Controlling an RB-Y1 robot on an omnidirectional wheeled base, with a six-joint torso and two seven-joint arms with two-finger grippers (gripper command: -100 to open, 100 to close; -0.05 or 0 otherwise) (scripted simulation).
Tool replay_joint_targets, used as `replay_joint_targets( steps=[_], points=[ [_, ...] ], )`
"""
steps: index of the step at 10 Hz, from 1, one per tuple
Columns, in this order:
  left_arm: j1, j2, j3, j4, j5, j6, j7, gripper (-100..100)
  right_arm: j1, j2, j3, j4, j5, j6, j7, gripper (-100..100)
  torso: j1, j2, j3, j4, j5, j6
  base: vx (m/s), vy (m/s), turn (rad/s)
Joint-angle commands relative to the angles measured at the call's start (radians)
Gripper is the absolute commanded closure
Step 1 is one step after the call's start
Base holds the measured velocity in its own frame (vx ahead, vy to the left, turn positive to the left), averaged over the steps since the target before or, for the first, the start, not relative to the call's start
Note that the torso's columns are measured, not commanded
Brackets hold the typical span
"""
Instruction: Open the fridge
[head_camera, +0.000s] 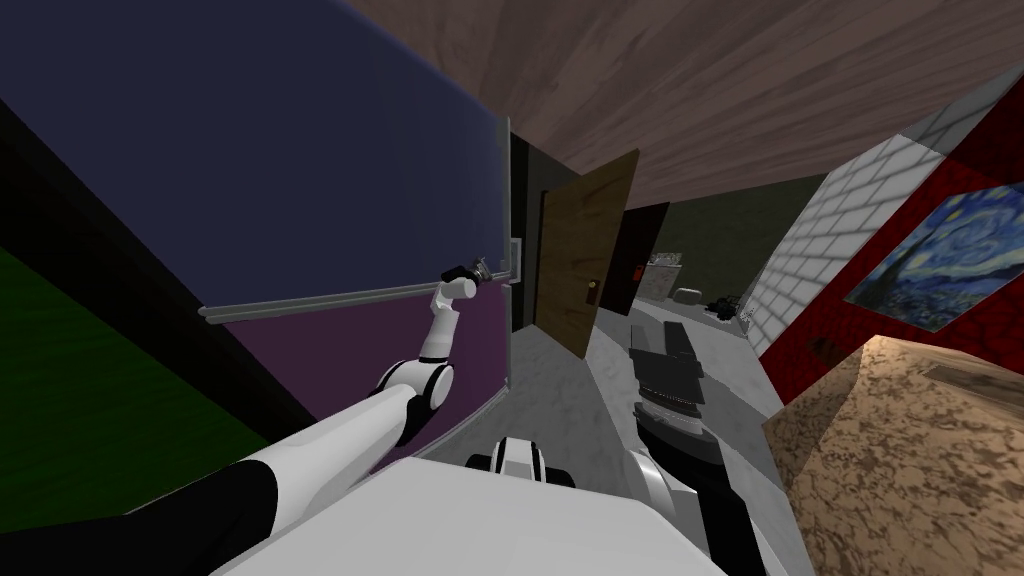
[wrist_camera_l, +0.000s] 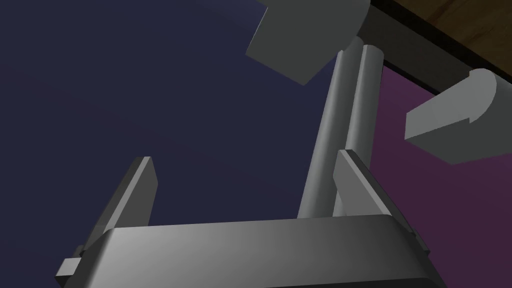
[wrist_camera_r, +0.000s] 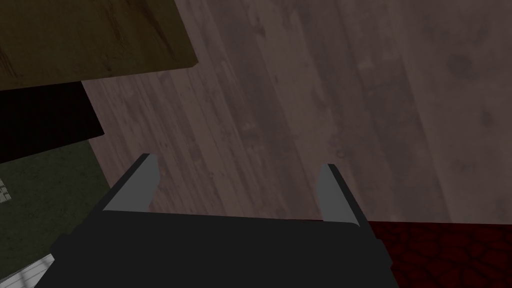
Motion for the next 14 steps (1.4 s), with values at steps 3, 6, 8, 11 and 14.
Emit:
replay_joint_targets(
  steps=[3,6,8,11,14],
  points=[
    [-0.06,-0.001,0.024,0.019,0.01,0.1,0.026,-100,0.0,0.0,0.0,0.0,0.0,0.0,0.0,0,0.001,0.001,0.001,0.0,0.001,-0.001,0.058,-0.054,0.001],
    [-0.093,-0.003,0.039,0.029,0.017,0.16,0.042,-100,0.0,0.0,0.0,0.0,0.0,0.0,0.0,0,0.002,0.005,0.003,0.001,0.001,-0.002,0.056,-0.055,0.004],
    [-0.112,-0.005,0.047,0.035,0.02,0.194,0.051,-100,0.0,0.0,0.0,0.0,0.0,0.0,0.0,0,0.002,0.006,0.005,0.001,0.001,-0.003,0.056,-0.053,0.004],
    [-0.129,-0.007,0.054,0.038,0.023,0.225,0.059,-100,0.0,0.0,0.0,0.0,0.0,0.0,0.0,0,0.001,0.009,0.007,0.002,0.001,-0.003,0.039,-0.044,0.008],
    [-0.134,-0.031,0.032,0.013,0.051,0.244,0.051,100,0.0,0.0,0.0,0.0,0.0,0.0,0.0,0,0.003,0.015,0.011,0.003,0.003,-0.004,-0.067,0.018,-0.023]
  ],
)
